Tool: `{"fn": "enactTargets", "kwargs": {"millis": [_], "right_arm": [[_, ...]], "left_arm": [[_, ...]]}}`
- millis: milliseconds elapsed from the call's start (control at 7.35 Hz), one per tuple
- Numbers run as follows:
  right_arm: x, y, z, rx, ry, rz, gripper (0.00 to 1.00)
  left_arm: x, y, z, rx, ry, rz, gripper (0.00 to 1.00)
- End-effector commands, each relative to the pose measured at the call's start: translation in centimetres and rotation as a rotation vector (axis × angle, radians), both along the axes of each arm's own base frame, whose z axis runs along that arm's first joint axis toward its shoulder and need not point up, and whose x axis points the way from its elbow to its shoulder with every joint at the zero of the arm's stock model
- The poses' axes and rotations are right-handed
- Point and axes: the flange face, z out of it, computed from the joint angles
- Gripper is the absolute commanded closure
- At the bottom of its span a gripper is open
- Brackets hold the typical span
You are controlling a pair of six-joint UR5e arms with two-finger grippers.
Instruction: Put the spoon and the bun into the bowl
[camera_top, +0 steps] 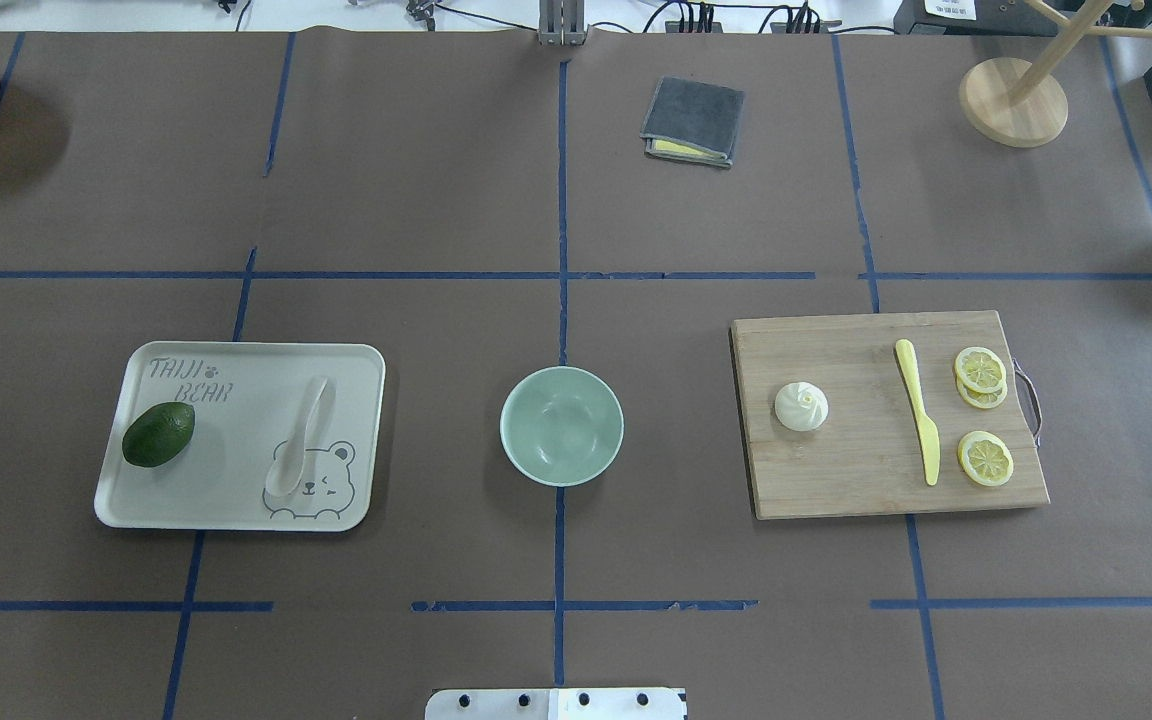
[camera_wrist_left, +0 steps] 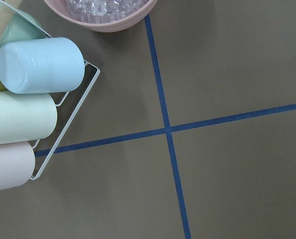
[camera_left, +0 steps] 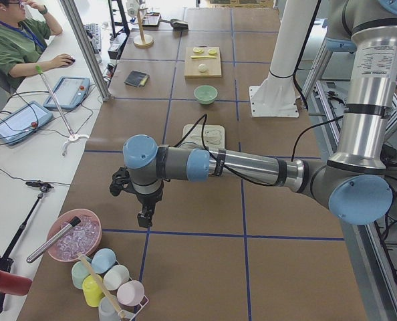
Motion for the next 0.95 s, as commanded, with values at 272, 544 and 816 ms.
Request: {"fn": "enactTargets", "kwargs": {"millis": [272, 544, 816], "right_arm": [[0.0, -1.1, -1.2, 0.029, 0.002, -0.003, 0.0], [-0.1, -1.7, -2.5, 0.052, -0.004, 0.0, 0.0], [-0.2, -4.0, -5.9, 0.123, -0.009, -0.002, 0.0]], "left_arm": [[0.1, -0.4, -1.1, 0.02, 0.001, -0.002, 0.0], [2.2, -1.8, -5.1, 0.122, 0.007, -0.022, 0.0], [10.8, -1.7, -11.7, 0.144, -0.007, -0.078, 0.0]]}}
